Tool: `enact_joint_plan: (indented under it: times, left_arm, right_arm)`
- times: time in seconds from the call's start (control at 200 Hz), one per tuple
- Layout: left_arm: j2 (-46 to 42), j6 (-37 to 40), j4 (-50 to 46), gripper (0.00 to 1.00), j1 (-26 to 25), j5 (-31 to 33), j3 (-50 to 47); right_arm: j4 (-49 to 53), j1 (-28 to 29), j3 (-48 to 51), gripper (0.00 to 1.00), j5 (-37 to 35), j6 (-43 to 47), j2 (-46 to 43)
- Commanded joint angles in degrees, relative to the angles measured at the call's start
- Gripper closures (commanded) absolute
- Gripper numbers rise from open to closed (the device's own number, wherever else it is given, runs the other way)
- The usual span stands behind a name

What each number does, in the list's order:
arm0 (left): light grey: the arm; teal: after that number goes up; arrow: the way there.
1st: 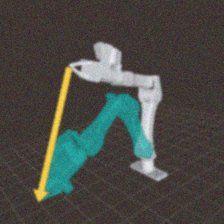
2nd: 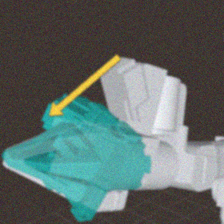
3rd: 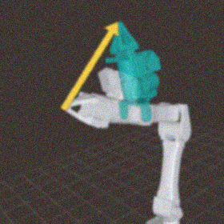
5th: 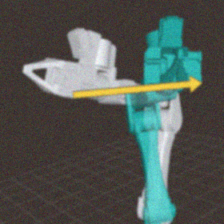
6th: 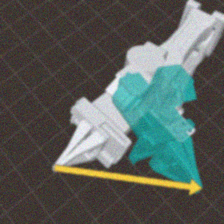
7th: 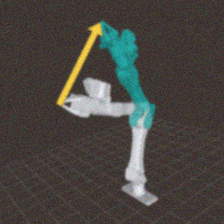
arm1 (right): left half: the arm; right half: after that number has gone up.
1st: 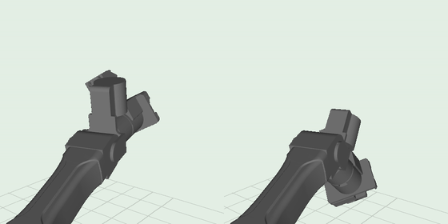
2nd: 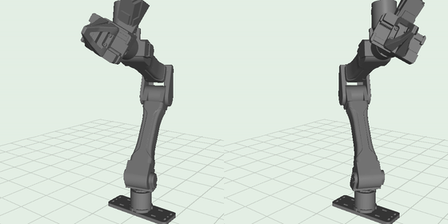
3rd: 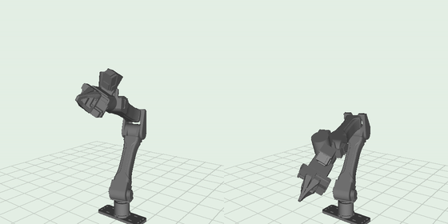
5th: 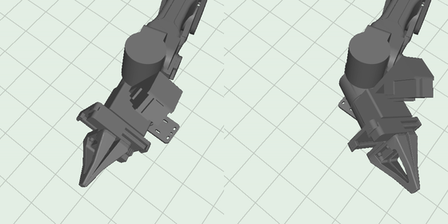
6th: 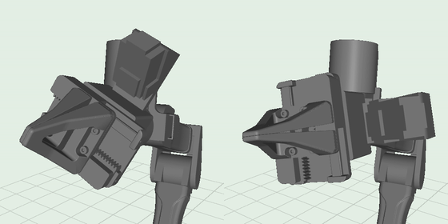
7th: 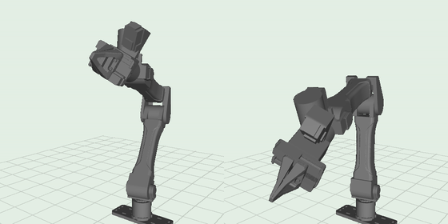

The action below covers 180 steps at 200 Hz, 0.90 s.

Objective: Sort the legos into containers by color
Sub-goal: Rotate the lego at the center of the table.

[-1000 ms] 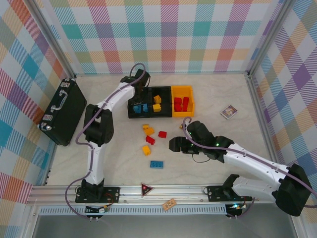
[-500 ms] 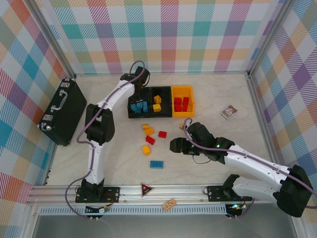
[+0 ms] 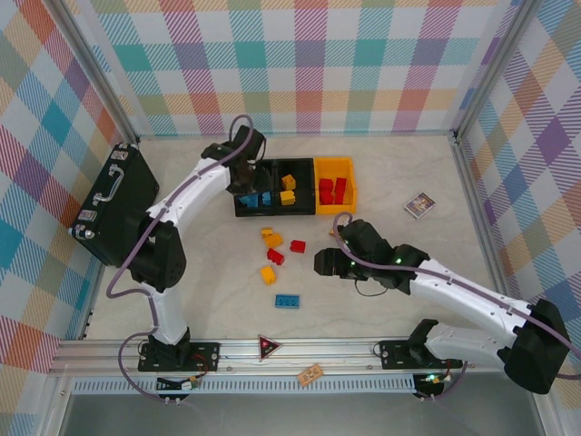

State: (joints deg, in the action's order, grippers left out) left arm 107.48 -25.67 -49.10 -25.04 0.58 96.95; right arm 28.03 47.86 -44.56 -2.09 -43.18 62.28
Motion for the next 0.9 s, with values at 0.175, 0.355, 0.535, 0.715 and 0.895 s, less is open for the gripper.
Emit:
enact_joint_plan:
  times: [0.175,0.355,0.535,0.715,0.895]
  left_arm:
    - [-11.02,0.37,5.61,0.47,-2.33,-6.64,-14.21]
    - [-17.57,-1.32,8.74,0.47,-3.67,-9.70,-22.86]
    - [-23.72,-3.91,11.61,0.47,-5.69,-11.02,-31.23]
    - [-29.70,-7.32,13.95,0.46,-7.34,-11.76,-38.45]
    - [-32.58,-9.57,14.29,0.45,-8.62,-10.84,-42.91]
  right_arm:
    - [4.84,-6.12,-4.89,0.29,-3.98,10.29,4.95]
    - [1.83,-11.79,-5.88,0.25,-3.10,16.55,10.11]
    - [-2.88,-15.65,-7.71,0.24,-2.09,22.28,17.94]
    - [-8.78,-18.02,-9.61,0.23,-1.17,26.82,24.86]
    - [-11.81,-19.03,-12.99,0.23,0.22,30.09,31.23]
